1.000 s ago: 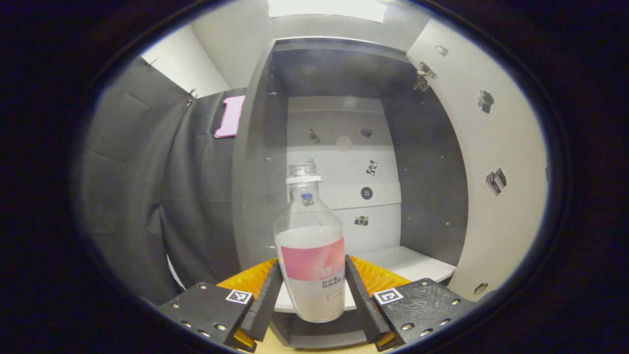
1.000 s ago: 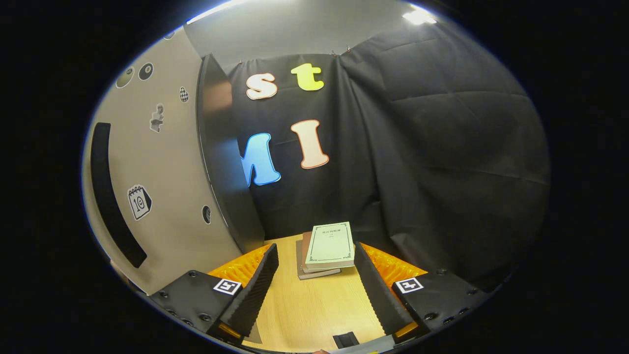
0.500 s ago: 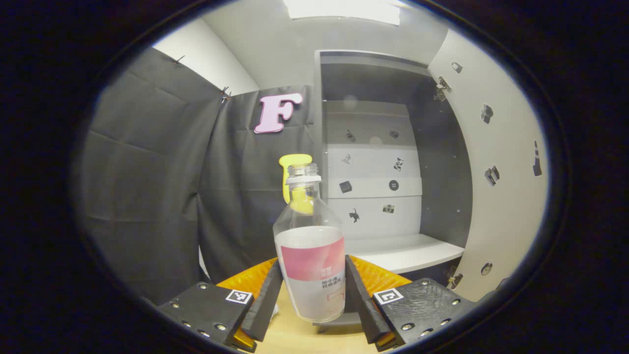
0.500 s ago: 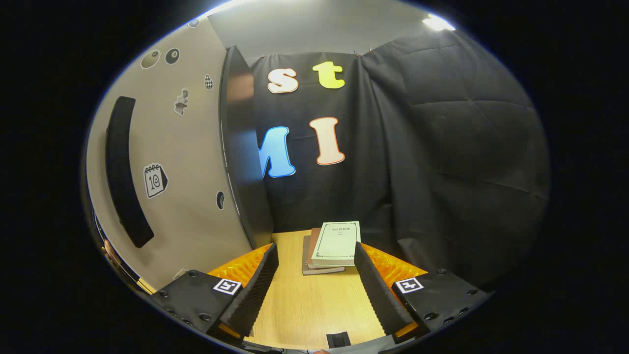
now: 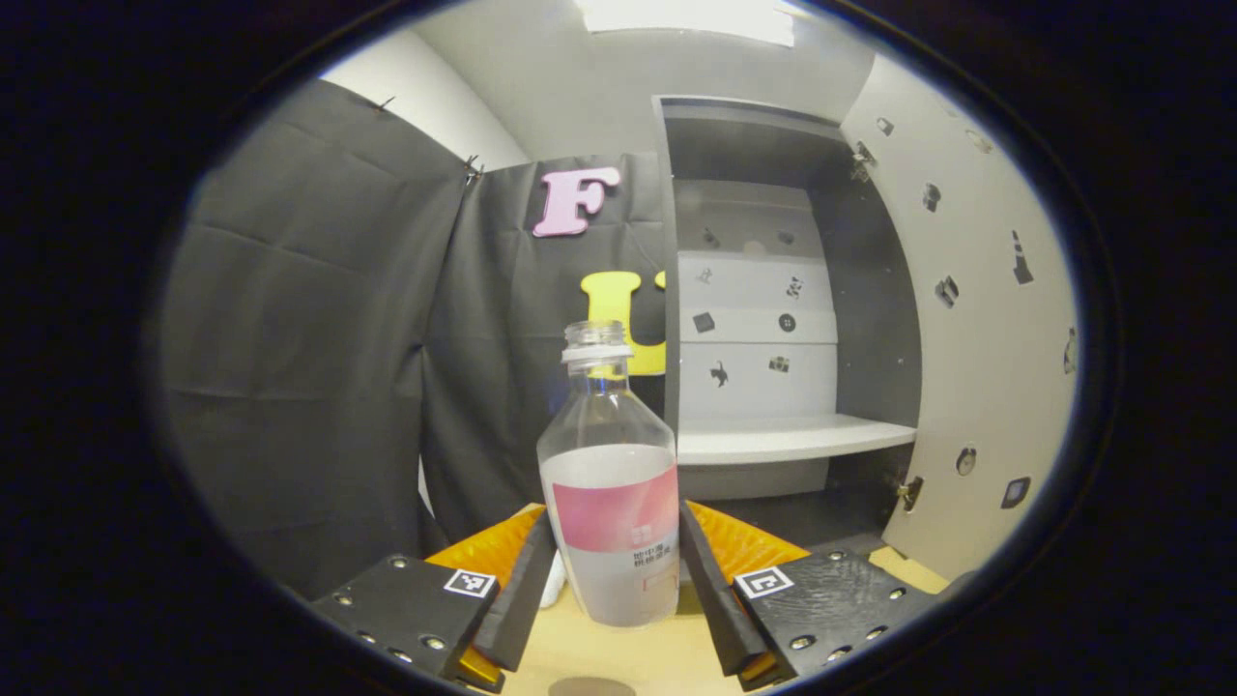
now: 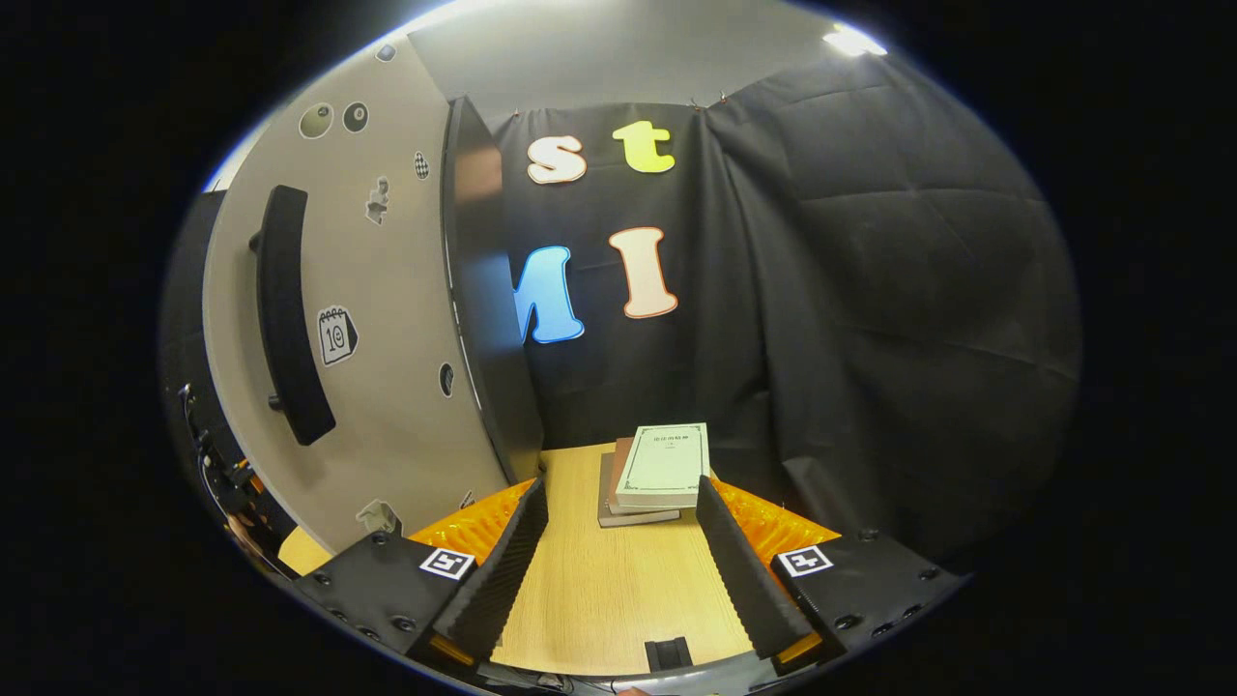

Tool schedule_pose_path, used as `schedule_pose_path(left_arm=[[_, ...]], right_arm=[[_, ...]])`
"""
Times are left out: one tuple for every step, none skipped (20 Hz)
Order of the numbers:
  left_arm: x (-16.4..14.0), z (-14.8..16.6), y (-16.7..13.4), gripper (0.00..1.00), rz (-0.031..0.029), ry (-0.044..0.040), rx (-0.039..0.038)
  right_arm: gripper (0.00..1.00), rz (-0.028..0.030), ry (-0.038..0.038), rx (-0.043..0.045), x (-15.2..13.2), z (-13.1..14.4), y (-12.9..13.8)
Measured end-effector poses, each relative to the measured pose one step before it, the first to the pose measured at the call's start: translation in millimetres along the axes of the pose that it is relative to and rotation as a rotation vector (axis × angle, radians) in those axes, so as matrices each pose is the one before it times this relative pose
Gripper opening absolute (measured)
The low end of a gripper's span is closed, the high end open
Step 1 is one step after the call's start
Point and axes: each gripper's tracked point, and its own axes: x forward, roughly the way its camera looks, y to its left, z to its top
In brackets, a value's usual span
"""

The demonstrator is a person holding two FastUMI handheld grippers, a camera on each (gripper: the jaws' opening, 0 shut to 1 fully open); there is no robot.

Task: Open the cabinet door with the right hand, grasp the bottle in the cabinet with the left hand and place it on the coaster, then close the cabinet door with the right hand.

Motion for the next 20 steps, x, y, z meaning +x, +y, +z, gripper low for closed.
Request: schedule_pose_path(left_arm=[[-3.86, -11.78, 2.88, 0.72, 0.00231, 0.0133, -0.00876], [-2.81, -11.25, 4.56, 0.75, 0.00756, 0.01234, -0.00392], [-2.39, -11.48, 3.96, 0.75, 0.00589, 0.01567, -0.00026], [1.24, -13.79, 3.86, 0.72, 0.00759, 0.01373, -0.00184], [-1.0, -13.84, 3.77, 0.77, 0.0037, 0.01886, -0.00689], [-0.25, -16.14, 1.28, 0.72, -0.00013, 0.02165, -0.01237], [-0.56, -14.95, 1.09, 0.75, 0.00135, 0.02155, -0.0133], [1.22, -15.35, 2.54, 0.75, 0.00203, 0.0197, -0.01248], [0.91, -13.33, 2.37, 0.75, 0.00493, 0.01686, -0.00825], [2.72, -15.46, 3.67, 0.73, 0.00675, 0.02145, -0.00361], [2.99, -15.05, 2.98, 0.73, 0.01058, 0.02408, -0.00035], [2.24, -15.48, 4.14, 0.73, 0.01025, 0.02341, -0.00058], [1.9, -11.75, 2.76, 0.72, 0.00694, 0.02005, -0.00489], [-0.01, -11.48, 0.71, 0.73, 0.00532, 0.01294, -0.00756], [1.55, -9.08, 2.94, 0.76, 0.00725, 0.01068, -0.00421], [2.06, -8.05, 2.2, 0.73, 0.00907, 0.00886, -0.00159], [3.09, -7.46, 1.9, 0.73, 0.00845, 0.00609, 0.00263], [1.52, -5.61, 3.08, 0.73, 0.01044, 0.00238, 0.00349], [1.16, -3.17, 1.38, 0.73, 0.00559, -0.00127, 0.00182], [2.7, -3.64, -0.07, 0.76, 0.00554, -0.0049, 0.00088]], right_arm=[[0.98, -0.00222, -0.00164, 0.0049, -3.02, -0.14, -0.86], [0.98, -0.00457, -0.00172, 0.00177, -2.37, 0.46, -1.8], [0.98, -0.00759, -0.00241, -0.00016, -1.21, 0.16, -2.39], [0.98, -0.00914, -0.00369, 0.00107, -1.38, 1.15, -2.76], [0.98, -0.00512, -0.00048, 0.00343, -0.22, -0.09, -1.2], [0.98, -0.00278, 0.00331, 0.0051, 0.01, -0.5, -0.33], [0.98, -0.00048, 0.00448, 0.00323, -0.42, -1.44, -0.33], [0.98, -0.00192, 0.00484, -0.0014, 0.68, -0.64, 0.4], [0.98, -0.00601, 0.0041, -0.00567, 0.38, -1.48, -0.93], [0.98, -0.00626, 0.00355, -0.00688, -0.05, -1.17, -0.12], [0.98, -0.00195, 0.00663, -0.00654, 0.74, -1.41, 0.33], [0.98, -0.00084, 0.00765, -0.00605, 0.03, -2.97, 0.61], [0.98, 0.00046, 0.00767, -0.00687, -0.39, -2.16, -0.13], [0.98, -0.00028, 0.00361, -0.00773, -0.36, -0.35, 0.5], [0.98, -0.00115, 0.00185, -0.00798, -0.93, 0.1, 0.34], [0.98, -0.00108, 0.00098, -0.00682, -0.19, -0.2, -0.04], [0.98, -0.00026, -0.0005, -0.00423, -1.1, -0.22, 0.49], [0.98, 0.00176, -0.00037, -0.00264, -0.27, 0.74, 0.7], [0.98, 0.00131, 0.00243, -0.00307, 1.09, -0.32, 1.22], [0.98, 0.00049, 0.00389, -0.00482, -0.01, -0.36, 0.51]])
